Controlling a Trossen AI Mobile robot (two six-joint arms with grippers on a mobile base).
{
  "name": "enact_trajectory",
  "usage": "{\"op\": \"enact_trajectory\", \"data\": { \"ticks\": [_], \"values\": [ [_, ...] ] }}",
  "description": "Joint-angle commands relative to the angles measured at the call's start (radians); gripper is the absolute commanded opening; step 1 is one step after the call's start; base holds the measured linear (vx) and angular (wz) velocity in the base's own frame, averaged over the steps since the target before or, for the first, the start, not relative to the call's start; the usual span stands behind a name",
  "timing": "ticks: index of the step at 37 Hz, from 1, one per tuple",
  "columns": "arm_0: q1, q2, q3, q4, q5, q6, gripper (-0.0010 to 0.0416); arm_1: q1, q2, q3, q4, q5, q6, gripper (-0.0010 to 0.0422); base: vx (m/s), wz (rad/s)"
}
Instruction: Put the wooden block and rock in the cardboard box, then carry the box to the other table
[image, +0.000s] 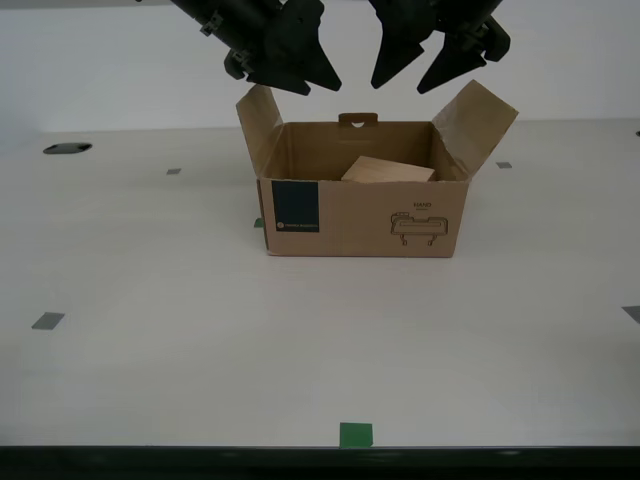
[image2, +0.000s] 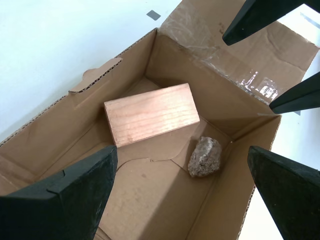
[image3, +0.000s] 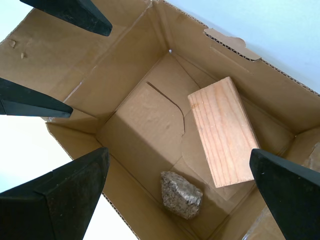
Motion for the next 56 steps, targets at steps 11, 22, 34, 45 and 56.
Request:
{"op": "enact_trajectory", "data": {
  "ticks": [11,22,34,45,56],
  "values": [
    [0.000,-0.001,0.002,0.000,-0.005,0.019,0.0392,-0.002,0.000,0.000,0.001,0.002,-0.040,0.0355,0.000,0.000],
    [0.000,-0.006,0.050,-0.027,-0.004,0.039,0.0392,-0.002,0.000,0.047,-0.058,0.001,-0.088,0.0355,0.000,0.000],
    [0.000,-0.006,0.225,-0.249,-0.004,0.064,0.0392,-0.001,0.000,0.203,-0.224,-0.002,-0.195,0.0355,0.000,0.000],
    [0.000,-0.006,0.410,-0.406,-0.004,0.076,0.0392,0.000,0.000,0.402,-0.446,-0.002,-0.234,0.0355,0.000,0.000],
    [-0.002,-0.006,0.564,-0.550,0.043,0.080,0.0392,0.003,0.000,0.595,-0.661,-0.002,-0.274,0.0355,0.000,0.000]
  ]
}}
